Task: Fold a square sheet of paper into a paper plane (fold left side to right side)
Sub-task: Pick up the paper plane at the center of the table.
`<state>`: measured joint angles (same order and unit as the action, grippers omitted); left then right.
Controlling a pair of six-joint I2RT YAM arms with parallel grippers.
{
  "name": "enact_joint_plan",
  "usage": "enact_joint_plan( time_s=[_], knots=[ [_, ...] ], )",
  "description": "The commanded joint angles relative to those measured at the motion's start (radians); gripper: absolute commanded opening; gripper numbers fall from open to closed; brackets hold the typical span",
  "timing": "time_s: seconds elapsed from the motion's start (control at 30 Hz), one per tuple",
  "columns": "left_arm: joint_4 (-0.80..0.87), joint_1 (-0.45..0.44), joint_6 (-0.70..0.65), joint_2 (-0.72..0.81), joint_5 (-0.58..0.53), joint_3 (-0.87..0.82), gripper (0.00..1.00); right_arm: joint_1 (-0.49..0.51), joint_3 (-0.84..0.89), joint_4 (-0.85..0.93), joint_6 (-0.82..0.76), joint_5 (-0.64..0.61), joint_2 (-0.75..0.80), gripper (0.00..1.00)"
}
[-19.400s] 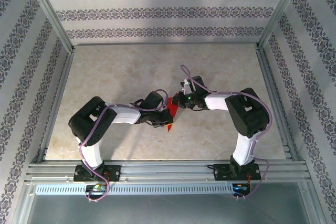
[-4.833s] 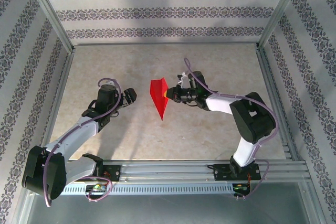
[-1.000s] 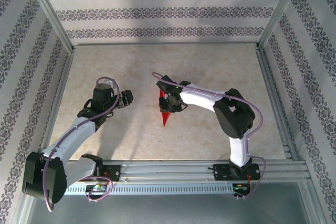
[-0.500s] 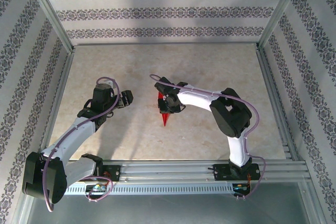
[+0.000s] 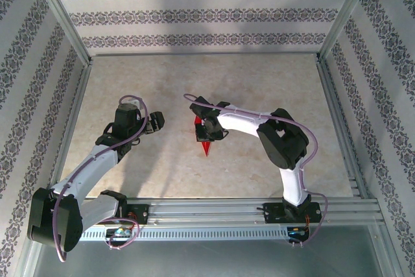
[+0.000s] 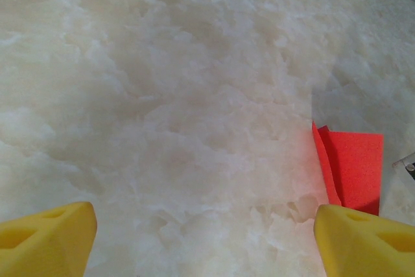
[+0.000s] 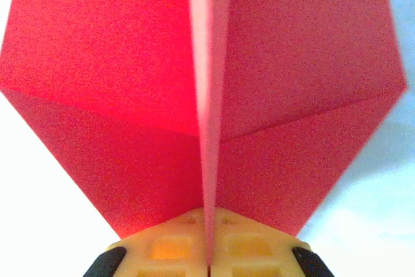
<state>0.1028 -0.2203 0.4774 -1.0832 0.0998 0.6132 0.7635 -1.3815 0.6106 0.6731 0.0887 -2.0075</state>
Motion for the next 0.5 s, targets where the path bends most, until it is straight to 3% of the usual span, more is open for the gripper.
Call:
enact_joint_plan(
  time_s=[0.0, 0.2, 0.47],
  knots=[
    [0.032, 0.021, -0.025, 0.016, -0.010, 0.010, 0.87, -0.013, -0.037, 0.083, -0.033, -0.046, 0.070, 0.07],
    [0.047, 0.022, -0.044, 0.028, -0.024, 0.027, 0.88, -0.092, -0.079, 0.172, -0.115, -0.074, 0.105, 0.06],
    [0.073, 0.029, -0.061, 0.060, -0.041, 0.044, 0.93, -0.214, -0.284, 0.300, -0.217, -0.091, 0.000, 0.06]
  ],
)
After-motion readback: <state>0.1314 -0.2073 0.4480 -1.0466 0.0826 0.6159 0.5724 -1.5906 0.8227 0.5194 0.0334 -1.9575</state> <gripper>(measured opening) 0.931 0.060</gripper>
